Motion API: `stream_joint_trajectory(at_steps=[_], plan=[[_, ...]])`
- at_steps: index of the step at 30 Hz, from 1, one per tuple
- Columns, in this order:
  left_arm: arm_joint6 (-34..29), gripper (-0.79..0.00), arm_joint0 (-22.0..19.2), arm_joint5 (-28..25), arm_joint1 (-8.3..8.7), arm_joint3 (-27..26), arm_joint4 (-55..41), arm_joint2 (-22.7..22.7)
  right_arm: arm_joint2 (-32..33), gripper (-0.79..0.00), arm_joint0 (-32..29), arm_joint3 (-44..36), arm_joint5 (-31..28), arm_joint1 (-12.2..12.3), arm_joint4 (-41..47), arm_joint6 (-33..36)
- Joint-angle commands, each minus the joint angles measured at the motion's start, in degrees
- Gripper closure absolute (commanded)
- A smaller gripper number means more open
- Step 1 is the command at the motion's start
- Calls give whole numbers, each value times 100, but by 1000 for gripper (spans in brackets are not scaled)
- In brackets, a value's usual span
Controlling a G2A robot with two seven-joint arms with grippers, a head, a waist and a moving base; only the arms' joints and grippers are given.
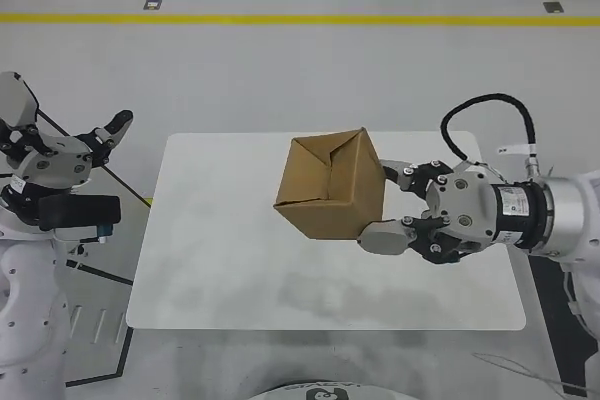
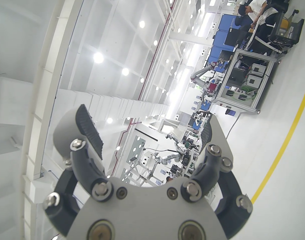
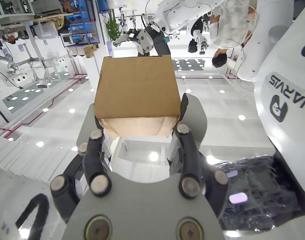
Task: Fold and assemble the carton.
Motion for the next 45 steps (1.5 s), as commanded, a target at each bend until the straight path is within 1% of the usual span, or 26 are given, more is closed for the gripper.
stream_joint_trajectory(at_steps=[1,5,7,9,12,14,21,33,37,41,45], plan=[[0,-785,0,0,0,0,0,0,1,0,-5,0,-8,-1,0,2],[0,-785,0,0,0,0,0,0,1,0,-5,0,-8,-1,0,2],[0,-785,0,0,0,0,0,0,63,0,152,0,359,42,0,-473],[0,-785,0,0,0,0,0,0,125,0,240,0,628,55,0,-457],[0,-785,0,0,0,0,0,0,299,0,407,0,1132,85,0,-689],[0,-785,0,0,0,0,0,0,400,0,476,0,1368,84,0,-655],[0,-785,0,0,0,0,0,0,496,0,713,0,1638,148,0,-385],[0,-785,0,0,0,0,0,0,445,0,875,0,1832,308,0,-191],[0,-785,0,0,0,0,0,0,387,0,730,0,1802,317,0,-220],[0,-785,0,0,0,0,0,0,330,0,384,0,1479,263,0,37],[0,-785,0,0,0,0,0,0,62,0,155,7,1065,228,0,296]])
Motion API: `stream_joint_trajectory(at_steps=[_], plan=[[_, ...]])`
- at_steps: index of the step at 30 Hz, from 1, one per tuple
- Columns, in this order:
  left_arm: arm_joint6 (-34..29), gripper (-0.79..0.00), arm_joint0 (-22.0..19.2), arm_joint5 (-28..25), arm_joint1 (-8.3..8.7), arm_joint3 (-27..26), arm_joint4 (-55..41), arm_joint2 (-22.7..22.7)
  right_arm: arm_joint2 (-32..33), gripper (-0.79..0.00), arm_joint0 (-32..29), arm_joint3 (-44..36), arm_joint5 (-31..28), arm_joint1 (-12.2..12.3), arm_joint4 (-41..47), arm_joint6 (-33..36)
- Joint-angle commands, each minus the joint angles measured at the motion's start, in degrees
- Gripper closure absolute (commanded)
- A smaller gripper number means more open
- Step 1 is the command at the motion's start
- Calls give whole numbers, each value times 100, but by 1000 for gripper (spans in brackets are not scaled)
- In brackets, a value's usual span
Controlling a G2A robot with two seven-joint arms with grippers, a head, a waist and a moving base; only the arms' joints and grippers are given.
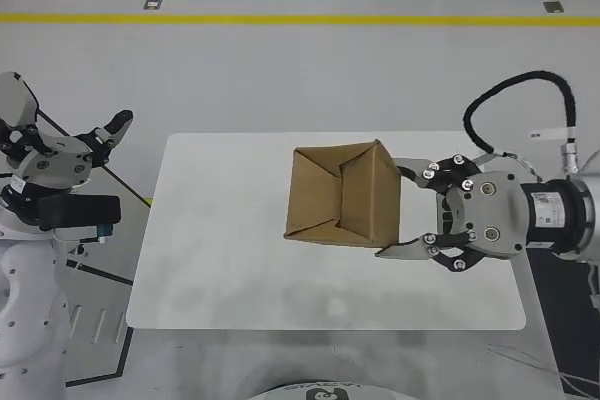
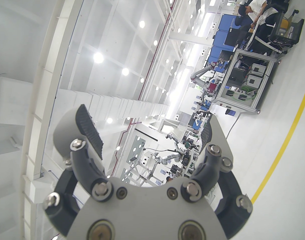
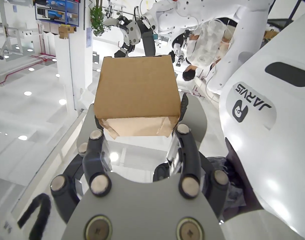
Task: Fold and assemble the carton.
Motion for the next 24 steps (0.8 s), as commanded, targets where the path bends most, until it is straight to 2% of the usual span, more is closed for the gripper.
stream_joint_trajectory(at_steps=[1,7,15,20,24], plan=[[0,-785,0,0,0,0,0,0,-113,0,-46,23,-209,-13,0,148],[0,-785,0,0,0,0,0,0,-534,0,-210,214,-905,-59,150,695],[0,-785,0,0,0,0,0,0,-551,0,-256,241,-962,-62,201,753],[0,-785,0,0,0,0,0,0,-712,0,-434,669,-1233,-76,937,803],[0,-785,0,0,0,0,0,0,-929,0,-296,1242,-1641,-87,1840,440]])
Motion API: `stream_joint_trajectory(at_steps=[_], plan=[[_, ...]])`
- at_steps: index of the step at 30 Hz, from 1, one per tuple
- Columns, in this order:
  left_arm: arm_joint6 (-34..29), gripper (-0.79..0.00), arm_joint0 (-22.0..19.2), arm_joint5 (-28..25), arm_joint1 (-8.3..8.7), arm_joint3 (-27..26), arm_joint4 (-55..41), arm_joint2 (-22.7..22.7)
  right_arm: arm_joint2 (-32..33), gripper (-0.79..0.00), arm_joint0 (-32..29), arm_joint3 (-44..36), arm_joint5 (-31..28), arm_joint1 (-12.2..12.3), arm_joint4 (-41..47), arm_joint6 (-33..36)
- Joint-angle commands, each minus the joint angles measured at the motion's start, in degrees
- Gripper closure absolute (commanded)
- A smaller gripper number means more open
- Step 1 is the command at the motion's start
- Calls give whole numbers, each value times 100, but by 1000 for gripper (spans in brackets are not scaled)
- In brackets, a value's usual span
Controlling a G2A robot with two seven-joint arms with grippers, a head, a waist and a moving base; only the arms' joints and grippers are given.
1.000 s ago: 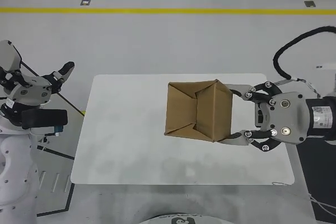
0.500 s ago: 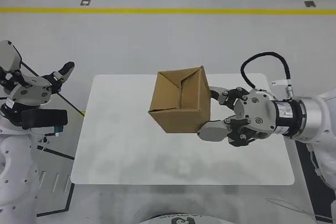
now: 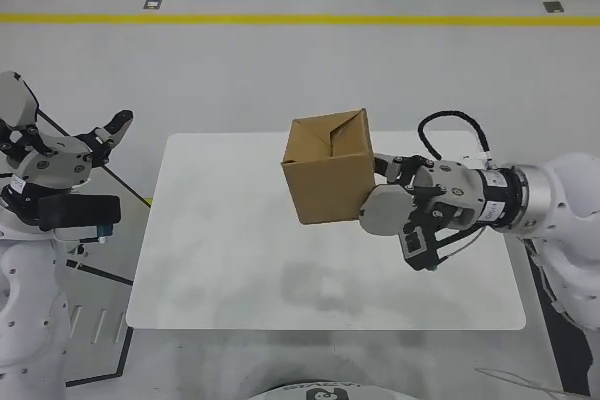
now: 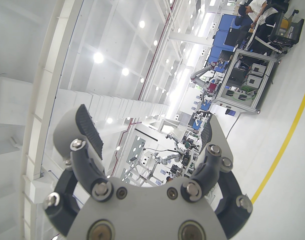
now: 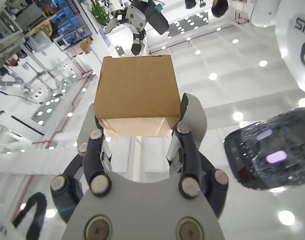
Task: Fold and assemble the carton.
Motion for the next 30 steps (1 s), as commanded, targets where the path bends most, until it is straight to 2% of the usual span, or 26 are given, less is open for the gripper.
stream_joint_trajectory(at_steps=[1,5,14,19,22,23,30], plan=[[0,-785,0,0,0,0,0,0,-69,0,165,298,-231,-6,434,-174],[0,-785,0,0,0,0,0,0,-280,0,466,789,-748,-36,1227,-433],[0,-785,0,0,0,0,0,0,-280,0,466,789,-748,-36,1227,-433],[0,-785,0,0,0,0,0,0,-460,0,227,1016,-1014,-83,2149,-258],[0,-785,0,0,0,0,0,0,-551,0,220,1168,-1351,-118,2769,-143],[0,-785,0,0,0,0,0,0,-628,0,212,1217,-1624,-128,3075,-203],[0,-785,0,0,0,0,0,0,-908,0,643,1541,-2861,-156,3614,-685]])
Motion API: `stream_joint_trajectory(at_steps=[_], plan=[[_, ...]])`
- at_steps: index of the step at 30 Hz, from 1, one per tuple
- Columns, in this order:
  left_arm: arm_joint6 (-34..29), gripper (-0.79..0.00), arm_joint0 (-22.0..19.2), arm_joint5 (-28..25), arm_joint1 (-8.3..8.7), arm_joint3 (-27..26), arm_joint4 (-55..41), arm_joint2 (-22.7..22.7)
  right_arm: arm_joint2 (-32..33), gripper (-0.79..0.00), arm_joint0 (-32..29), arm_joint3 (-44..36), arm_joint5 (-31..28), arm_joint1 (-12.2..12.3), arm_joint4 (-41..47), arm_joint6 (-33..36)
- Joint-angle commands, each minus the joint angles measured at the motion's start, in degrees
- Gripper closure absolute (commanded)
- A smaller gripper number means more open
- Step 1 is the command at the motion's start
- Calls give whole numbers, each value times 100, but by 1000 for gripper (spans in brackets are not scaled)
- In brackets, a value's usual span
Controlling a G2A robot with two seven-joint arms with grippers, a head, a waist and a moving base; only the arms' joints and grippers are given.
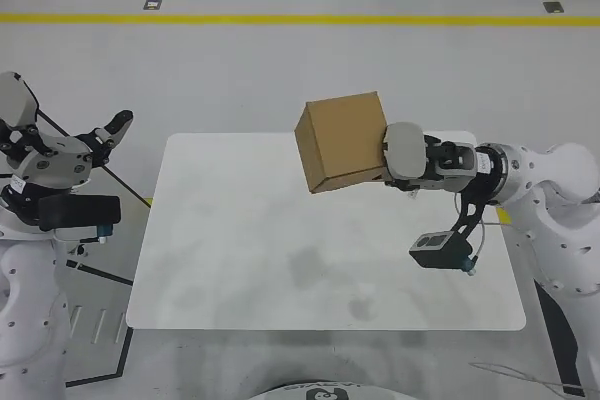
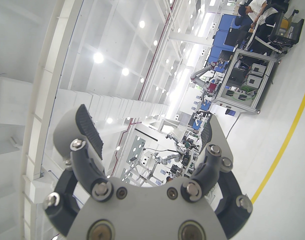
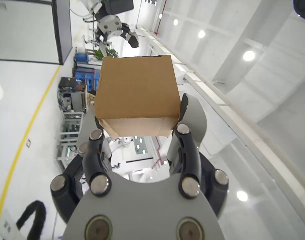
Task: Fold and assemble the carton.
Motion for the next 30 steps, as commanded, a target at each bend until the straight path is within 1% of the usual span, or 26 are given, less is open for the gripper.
stream_joint_trajectory(at_steps=[1,3,12,15,16,18,19,21,22,23,26,28,30], plan=[[0,-785,0,0,0,0,0,0,-48,0,133,107,-238,-8,42,-34],[0,-785,0,0,0,0,0,0,-139,0,198,172,-514,-20,189,-85],[0,-785,0,0,0,0,0,0,-146,0,181,169,-518,-22,216,-61],[0,-785,0,0,0,0,0,0,-241,0,156,133,-926,-33,558,-137],[0,-785,0,0,0,0,0,0,-300,0,155,196,-1211,-40,811,-208],[0,-785,0,0,0,0,0,0,-328,0,306,256,-1507,-54,1044,-234],[0,-785,0,0,0,0,0,0,-412,0,316,361,-1816,-71,1385,-286],[0,-785,0,0,0,0,0,0,-499,0,488,510,-2203,-92,1633,-311],[0,-785,0,0,0,0,0,0,-583,0,541,604,-2509,-108,1896,-374],[0,-785,0,0,0,0,0,0,-598,0,669,651,-2603,-115,1893,-355],[0,-785,0,0,0,0,0,0,-711,0,865,918,-2965,-160,2327,-354],[0,-785,0,0,0,0,0,0,-810,0,973,1051,-3332,-185,2621,-303],[0,-785,0,0,0,0,0,0,-886,0,1082,1154,-3458,-198,2736,-177]])
